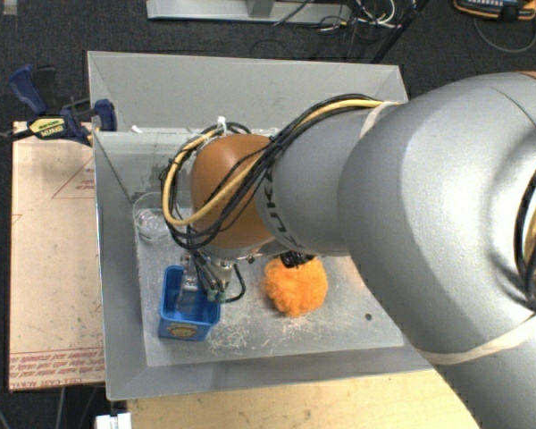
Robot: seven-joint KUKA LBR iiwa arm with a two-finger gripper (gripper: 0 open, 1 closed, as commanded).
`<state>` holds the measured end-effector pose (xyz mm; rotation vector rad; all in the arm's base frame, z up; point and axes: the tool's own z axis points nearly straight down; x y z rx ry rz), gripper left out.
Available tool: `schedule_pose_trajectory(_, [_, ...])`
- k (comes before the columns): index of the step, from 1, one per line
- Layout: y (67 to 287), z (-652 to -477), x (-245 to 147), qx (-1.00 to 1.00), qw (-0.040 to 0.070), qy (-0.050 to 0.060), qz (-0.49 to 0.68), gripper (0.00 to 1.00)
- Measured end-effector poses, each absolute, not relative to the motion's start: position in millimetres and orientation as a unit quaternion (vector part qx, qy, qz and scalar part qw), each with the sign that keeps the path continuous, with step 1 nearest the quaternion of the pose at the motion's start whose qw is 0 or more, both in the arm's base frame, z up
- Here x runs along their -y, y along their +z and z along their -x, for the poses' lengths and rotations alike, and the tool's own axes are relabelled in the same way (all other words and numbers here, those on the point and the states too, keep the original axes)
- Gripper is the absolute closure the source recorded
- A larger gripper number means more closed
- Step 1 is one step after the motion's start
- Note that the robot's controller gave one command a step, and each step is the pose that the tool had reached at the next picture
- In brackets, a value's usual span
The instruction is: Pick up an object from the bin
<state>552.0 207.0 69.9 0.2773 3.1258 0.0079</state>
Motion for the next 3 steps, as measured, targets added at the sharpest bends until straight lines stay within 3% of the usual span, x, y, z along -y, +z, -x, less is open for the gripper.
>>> schedule_pose_trajectory(2, [82,-549.9,-206,-0.996,-0.002,0.001,-0.089,1.0])
schedule_pose_trajectory(3, [113,-550.0,-206,-0.996,-0.001,0.001,-0.089,1.0])
